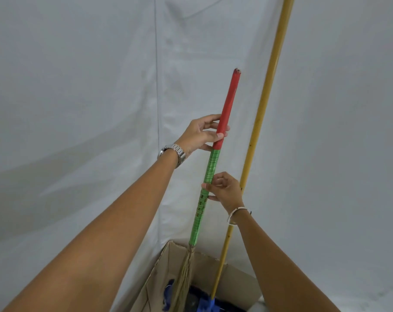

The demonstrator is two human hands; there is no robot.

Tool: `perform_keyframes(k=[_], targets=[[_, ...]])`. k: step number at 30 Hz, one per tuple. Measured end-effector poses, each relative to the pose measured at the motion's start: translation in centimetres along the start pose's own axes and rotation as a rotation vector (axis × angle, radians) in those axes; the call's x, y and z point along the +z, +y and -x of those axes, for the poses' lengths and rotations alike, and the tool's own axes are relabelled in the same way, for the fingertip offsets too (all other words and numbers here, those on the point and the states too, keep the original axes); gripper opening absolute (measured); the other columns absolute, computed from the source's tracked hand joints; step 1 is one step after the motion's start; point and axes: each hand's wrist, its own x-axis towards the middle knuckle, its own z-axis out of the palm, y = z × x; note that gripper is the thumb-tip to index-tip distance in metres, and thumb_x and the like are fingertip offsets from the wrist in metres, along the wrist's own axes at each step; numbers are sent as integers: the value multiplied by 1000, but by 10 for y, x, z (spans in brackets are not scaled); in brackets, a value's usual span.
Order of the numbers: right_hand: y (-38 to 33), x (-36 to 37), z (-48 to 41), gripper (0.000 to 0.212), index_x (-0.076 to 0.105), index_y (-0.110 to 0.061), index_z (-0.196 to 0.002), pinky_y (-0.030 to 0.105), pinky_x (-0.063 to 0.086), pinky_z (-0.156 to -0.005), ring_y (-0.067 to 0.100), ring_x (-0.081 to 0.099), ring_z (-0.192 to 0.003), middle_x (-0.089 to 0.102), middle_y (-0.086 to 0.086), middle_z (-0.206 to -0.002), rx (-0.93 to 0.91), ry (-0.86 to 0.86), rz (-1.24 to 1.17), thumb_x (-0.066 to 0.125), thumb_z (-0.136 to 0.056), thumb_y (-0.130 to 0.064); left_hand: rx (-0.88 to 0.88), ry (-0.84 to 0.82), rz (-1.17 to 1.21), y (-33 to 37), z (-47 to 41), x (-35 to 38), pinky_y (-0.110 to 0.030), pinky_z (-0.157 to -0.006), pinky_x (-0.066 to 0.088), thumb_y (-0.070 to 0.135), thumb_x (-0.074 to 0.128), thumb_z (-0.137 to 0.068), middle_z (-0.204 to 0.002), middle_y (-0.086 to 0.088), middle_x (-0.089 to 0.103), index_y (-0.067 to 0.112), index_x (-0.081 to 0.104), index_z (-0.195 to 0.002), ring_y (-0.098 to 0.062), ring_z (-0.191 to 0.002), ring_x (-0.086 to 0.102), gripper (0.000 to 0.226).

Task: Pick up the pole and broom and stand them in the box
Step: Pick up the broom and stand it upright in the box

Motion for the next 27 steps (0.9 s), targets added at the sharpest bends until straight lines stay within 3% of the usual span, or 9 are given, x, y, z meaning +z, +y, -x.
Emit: perform_keyframes(k=[5,10,15,17,20,23,27], targets=[[56,27,-47,31,55,-17,-69,46,61,-66,29,71,-71,70,16,-81,37,93,134,85,-62,-16,-108,-5,16,-67,-28,-23,-34,-77,60,-7,54,-88,-111,-1,65,11,48,-131,-13,-102,62,48],[103,50,-82,31,55,-16,-69,33,56,-60,21,66,-64,63,-2,-66,55,137,289,84,-63,-23,-189,29,51,-132,-45,-40,-46,-90,53,-12,47,-88,-117,-6,62,11,51,-129,-19,-110,58,47],[141,73,-112,30,53,-11,-73,17,37,-48,6,50,-54,53,-5,-61,92,103,350,82,-66,-19,-218,163,74,-184,-47,-55,-27,-74,59,-17,50,-85,-119,-9,60,5,46,-133,-17,-101,61,53],[155,82,-122,30,53,-11,-74,17,36,-47,6,48,-53,54,-3,-63,118,93,387,82,-67,-18,-210,203,6,-202,-46,-62,-21,-69,59,-17,54,-83,-118,-9,61,3,46,-132,-15,-98,61,54],[177,92,-135,31,54,-10,-75,23,43,-50,14,52,-56,61,4,-70,155,110,437,82,-66,-18,-196,271,-49,-224,-42,-66,-14,-62,57,-17,60,-79,-95,5,61,0,49,-128,-7,-82,60,53],[194,102,-144,30,56,-10,-78,35,52,-63,25,59,-67,66,8,-76,184,124,476,81,-66,-21,-164,345,-50,-242,-39,-68,-12,-64,56,-13,67,-75,-90,5,63,3,55,-121,-10,-81,63,50],[200,111,-147,29,59,-16,-89,29,44,-60,26,61,-76,69,3,-86,210,144,576,75,-72,-33,-96,502,-105,-254,-37,-62,-13,-75,56,-3,74,-73,-102,-5,67,6,60,-116,-9,-84,65,46]])
